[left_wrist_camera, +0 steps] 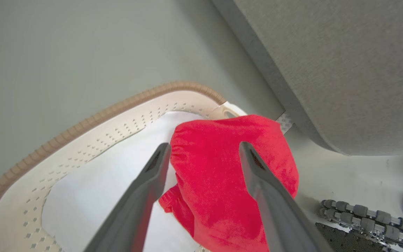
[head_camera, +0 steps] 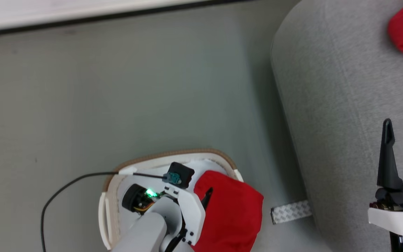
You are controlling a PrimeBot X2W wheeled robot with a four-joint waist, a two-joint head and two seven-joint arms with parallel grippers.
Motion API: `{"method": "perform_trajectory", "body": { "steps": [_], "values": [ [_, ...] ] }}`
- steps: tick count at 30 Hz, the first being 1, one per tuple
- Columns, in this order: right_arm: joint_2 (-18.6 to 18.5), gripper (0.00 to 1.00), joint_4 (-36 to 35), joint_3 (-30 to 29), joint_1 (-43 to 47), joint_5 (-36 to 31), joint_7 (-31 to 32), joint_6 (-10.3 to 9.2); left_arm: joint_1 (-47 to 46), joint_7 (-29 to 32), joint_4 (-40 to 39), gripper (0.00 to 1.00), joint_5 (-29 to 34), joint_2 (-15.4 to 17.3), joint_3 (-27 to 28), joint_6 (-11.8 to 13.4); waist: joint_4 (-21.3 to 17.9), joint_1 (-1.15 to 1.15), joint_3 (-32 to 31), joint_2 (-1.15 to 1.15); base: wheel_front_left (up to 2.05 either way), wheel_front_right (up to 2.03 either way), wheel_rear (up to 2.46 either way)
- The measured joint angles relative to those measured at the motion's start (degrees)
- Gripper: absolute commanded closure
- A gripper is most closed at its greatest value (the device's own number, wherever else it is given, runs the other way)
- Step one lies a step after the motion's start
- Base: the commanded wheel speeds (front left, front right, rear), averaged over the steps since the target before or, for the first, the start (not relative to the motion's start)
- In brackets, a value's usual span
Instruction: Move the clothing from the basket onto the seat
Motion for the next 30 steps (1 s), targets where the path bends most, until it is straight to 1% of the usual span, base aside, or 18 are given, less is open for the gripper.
{"method": "perform_trajectory", "body": {
  "steps": [2, 4, 8, 14, 17, 21, 26, 30],
  "values": [
    [0.0, 0.00, -0.2, 1.0, -1.0, -0.3, 0.3, 0.00, -1.8, 0.3, 2.5, 0.00, -1.0, -0.1, -1.3, -0.1, 0.3, 0.00, 2.4, 0.00, 0.00, 0.00, 0.00],
    [0.0, 0.00, -0.3, 2.5, -2.1, -0.8, 0.6, 0.00, -3.8, 0.3, 3.7, 0.00, -3.9, 0.0, -3.6, -0.1, 0.8, 0.00, 4.8, 0.00, 0.00, 0.00, 0.00],
    [0.0, 0.00, -0.3, 5.3, -4.1, -1.7, 1.1, 0.00, -7.1, 0.3, 4.1, 0.00, -8.9, -0.1, -9.1, 0.3, 2.1, 0.00, 9.5, 0.00, 0.00, 0.00, 0.00],
    [0.1, 0.00, -1.2, 7.1, -6.1, -3.3, 1.9, 0.00, -11.3, 1.8, 5.9, 0.00, -15.0, -0.1, -16.9, 1.6, 4.7, 0.00, 15.2, 0.00, 0.00, 0.00, 0.00],
    [0.0, 0.00, -2.1, 7.3, -6.8, -3.9, 2.4, 0.00, -12.7, 2.4, 6.5, 0.00, -18.3, -0.1, -19.7, 1.6, 5.8, -0.01, 17.4, 0.00, 0.00, 0.00, 0.00],
    [0.0, 0.00, -3.6, 7.2, -7.9, -4.0, 2.8, 0.00, -15.1, 2.8, 7.7, 0.00, -21.2, -0.1, -23.1, 1.9, 6.6, -0.01, 20.3, 0.00, 0.00, 0.00, 0.00],
    [0.0, 0.00, -4.9, 6.4, -8.3, -3.8, 2.8, 0.00, -17.2, 2.2, 9.8, 0.00, -23.1, -0.1, -26.6, 2.7, 6.5, -0.01, 23.6, 0.00, 0.00, 0.00, 0.00],
    [0.0, 0.00, -5.7, 6.0, -8.3, -3.0, 2.5, 0.00, -18.7, 1.5, 11.3, 0.00, -24.8, -0.1, -28.9, 2.8, 6.0, -0.01, 25.9, 0.00, 0.00, 0.00, 0.00]
  ]
}}
